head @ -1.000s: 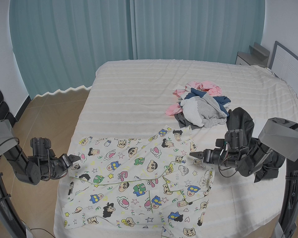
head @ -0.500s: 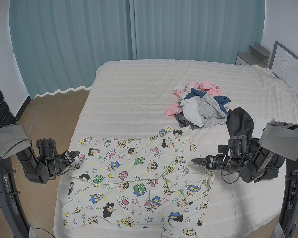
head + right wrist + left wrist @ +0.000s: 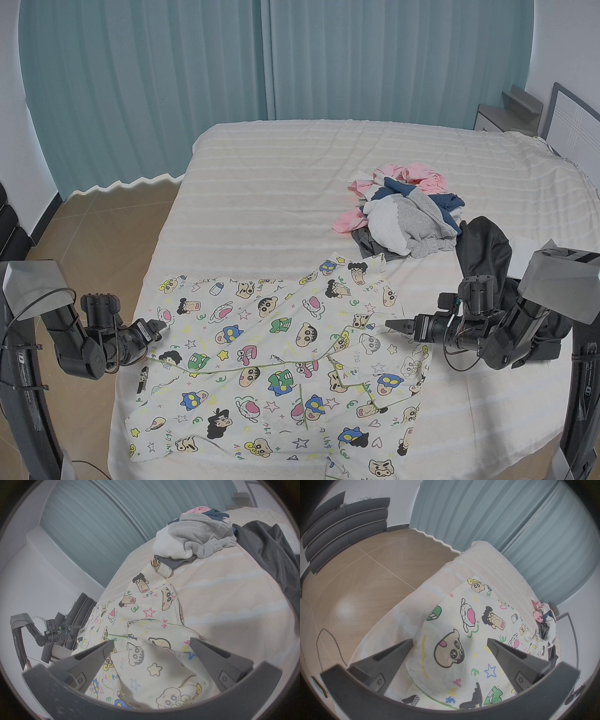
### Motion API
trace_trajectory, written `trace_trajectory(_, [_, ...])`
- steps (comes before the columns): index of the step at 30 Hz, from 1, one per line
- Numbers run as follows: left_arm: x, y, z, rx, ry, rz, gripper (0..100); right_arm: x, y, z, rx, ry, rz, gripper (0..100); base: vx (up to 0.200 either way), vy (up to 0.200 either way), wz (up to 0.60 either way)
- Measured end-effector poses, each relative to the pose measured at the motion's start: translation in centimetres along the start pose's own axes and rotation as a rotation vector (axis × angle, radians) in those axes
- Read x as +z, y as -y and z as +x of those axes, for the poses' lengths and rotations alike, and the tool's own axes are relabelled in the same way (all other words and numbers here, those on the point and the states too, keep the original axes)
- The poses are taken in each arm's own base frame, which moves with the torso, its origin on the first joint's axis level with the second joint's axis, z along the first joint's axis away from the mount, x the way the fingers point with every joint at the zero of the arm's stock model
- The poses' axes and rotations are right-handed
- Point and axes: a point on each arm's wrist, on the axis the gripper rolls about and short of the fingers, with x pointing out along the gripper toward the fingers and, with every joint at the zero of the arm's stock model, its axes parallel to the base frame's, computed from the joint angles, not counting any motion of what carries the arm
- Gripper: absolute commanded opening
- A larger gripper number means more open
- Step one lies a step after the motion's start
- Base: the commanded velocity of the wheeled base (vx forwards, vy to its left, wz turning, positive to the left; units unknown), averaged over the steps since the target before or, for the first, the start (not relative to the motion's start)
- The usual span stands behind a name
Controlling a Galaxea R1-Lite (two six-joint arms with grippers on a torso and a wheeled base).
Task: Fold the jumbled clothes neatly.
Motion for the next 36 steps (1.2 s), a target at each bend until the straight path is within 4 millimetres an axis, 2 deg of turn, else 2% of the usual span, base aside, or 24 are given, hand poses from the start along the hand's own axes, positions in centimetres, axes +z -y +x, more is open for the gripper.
trace_trajectory(11, [-0.5, -0.3, 0.4, 0.01, -0.018, 0.0, 100, 0.8, 0.8, 1.3, 0.012, 0.104, -0.035, 100, 0.0, 0.0, 0.0])
trace_trajectory(19, [-0.8, -0.4, 0.5, 0.014, -0.025, -0.001, 100, 0.5, 1.7, 2.8, -0.003, 0.136, -0.041, 100, 0.0, 0.0, 0.0])
trace_trajectory(23, [-0.8, -0.5, 0.6, 0.015, -0.028, -0.002, 100, 0.2, 1.7, 4.2, -0.019, 0.197, -0.061, 100, 0.0, 0.0, 0.0])
trace_trajectory(30, [-1.1, -0.4, 0.6, 0.016, -0.038, -0.002, 100, -1.3, 1.2, 5.8, -0.005, 0.177, -0.068, 100, 0.0, 0.0, 0.0])
trace_trajectory(31, [-1.2, -0.4, 0.6, 0.016, -0.039, -0.002, 100, -1.5, 1.2, 5.9, -0.005, 0.174, -0.068, 0, 0.0, 0.0, 0.0])
trace_trajectory(34, [-1.2, -0.4, 0.6, 0.016, -0.041, 0.0, 100, -1.6, 1.2, 6.0, -0.015, 0.175, -0.067, 0, 0.0, 0.0, 0.0])
trace_trajectory(35, [-1.3, -0.4, 0.6, 0.016, -0.042, 0.0, 0, -1.6, 1.3, 6.1, -0.021, 0.176, -0.066, 0, 0.0, 0.0, 0.0])
trace_trajectory(36, [-1.3, -0.4, 0.6, 0.016, -0.042, 0.0, 0, -1.6, 1.3, 6.1, -0.025, 0.178, -0.065, 0, 0.0, 0.0, 0.0])
